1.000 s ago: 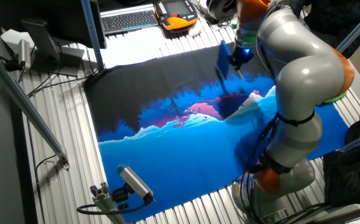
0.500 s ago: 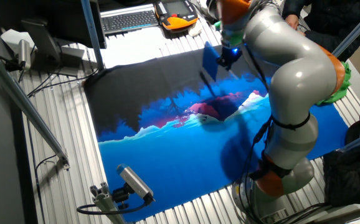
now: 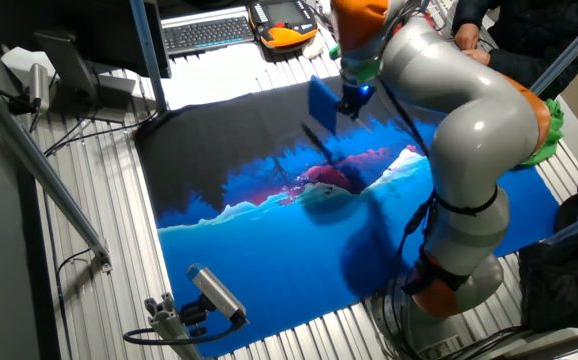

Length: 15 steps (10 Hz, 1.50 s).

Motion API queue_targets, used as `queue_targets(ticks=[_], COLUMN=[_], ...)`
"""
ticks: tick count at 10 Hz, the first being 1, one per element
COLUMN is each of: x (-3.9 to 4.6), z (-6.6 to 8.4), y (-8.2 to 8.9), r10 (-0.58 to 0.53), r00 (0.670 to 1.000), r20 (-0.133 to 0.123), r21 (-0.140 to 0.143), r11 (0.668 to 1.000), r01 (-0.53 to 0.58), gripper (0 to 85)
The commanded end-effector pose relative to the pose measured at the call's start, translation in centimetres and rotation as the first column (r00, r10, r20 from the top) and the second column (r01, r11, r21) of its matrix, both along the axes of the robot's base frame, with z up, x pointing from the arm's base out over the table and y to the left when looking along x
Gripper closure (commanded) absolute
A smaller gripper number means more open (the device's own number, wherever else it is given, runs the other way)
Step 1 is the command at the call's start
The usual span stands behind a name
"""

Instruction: Wave the flag

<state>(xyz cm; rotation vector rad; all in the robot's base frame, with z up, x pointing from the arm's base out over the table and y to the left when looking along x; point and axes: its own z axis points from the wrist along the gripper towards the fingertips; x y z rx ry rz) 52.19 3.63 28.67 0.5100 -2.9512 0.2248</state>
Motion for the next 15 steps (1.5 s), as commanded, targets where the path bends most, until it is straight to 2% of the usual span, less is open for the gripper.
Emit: queue_targets(ticks=[1,2,3,5,6,7,8,9,11,12,13,14,15], x=[-0.09,-0.15,-0.18,-0.37,-0.49,-0.55,-0.49,-0.45,-0.40,-0.34,-0.31,-0.30,-0.33], z=[-0.1,0.0,0.0,0.1,0.1,0.1,0.0,0.0,0.0,0.0,0.0,0.1,0.1], y=[0.2,0.5,0.5,0.9,1.2,1.3,1.3,1.2,1.2,1.2,1.2,1.1,1.1], r10=[0.067,0.036,0.006,-0.137,-0.178,-0.209,-0.227,-0.243,-0.247,-0.262,-0.291,-0.347,-0.394], r00=[0.998,0.999,1.000,0.990,0.984,0.978,0.974,0.970,0.969,0.965,0.957,0.938,0.919], r20=[-0.001,-0.012,-0.010,-0.023,-0.016,-0.014,-0.011,-0.012,-0.017,-0.018,-0.010,-0.011,-0.020], r21=[0.003,-0.001,-0.003,-0.017,-0.023,-0.022,-0.029,-0.035,-0.037,-0.028,-0.027,-0.012,0.020], r11=[0.998,0.999,1.000,0.991,0.984,0.978,0.973,0.970,0.968,0.965,0.956,0.938,0.919], r01=[-0.067,-0.036,-0.006,0.136,0.177,0.209,0.227,0.242,0.247,0.262,0.291,0.347,0.394], gripper=[85.0,85.0,85.0,85.0,85.0,68.0,68.0,51.0,51.0,51.0,68.0,68.0,85.0])
